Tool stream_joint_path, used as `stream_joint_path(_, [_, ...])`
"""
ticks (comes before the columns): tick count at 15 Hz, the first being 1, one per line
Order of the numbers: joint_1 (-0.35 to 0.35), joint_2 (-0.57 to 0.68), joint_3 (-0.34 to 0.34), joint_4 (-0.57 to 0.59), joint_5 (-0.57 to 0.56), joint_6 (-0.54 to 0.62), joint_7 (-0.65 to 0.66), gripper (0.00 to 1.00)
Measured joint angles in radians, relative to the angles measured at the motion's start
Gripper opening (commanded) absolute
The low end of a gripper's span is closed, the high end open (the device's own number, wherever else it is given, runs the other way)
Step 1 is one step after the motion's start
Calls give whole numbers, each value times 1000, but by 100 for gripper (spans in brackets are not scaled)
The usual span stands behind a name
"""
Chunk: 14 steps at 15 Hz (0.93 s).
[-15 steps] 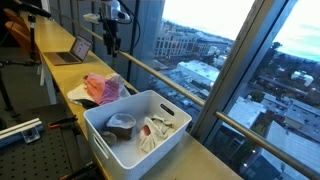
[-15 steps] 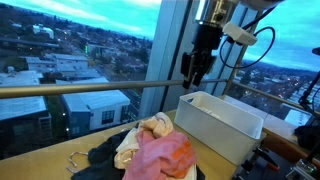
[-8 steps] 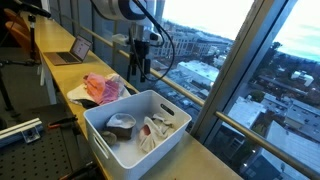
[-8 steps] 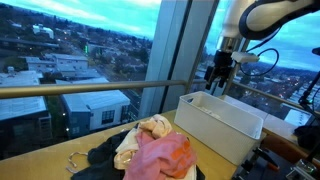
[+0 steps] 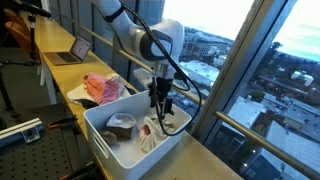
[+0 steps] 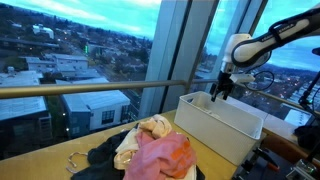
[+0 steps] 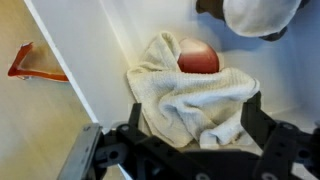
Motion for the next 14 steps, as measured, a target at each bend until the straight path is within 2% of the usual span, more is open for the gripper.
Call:
stream_joint_path(11, [18, 362, -1, 215, 11, 54, 1, 100])
stream_joint_path(12, [18, 389, -1, 234, 11, 54, 1, 75])
stream_joint_path(13, [19, 414, -1, 251, 11, 53, 1, 74])
stream_joint_path(14, [20, 433, -1, 264, 11, 53, 1, 66])
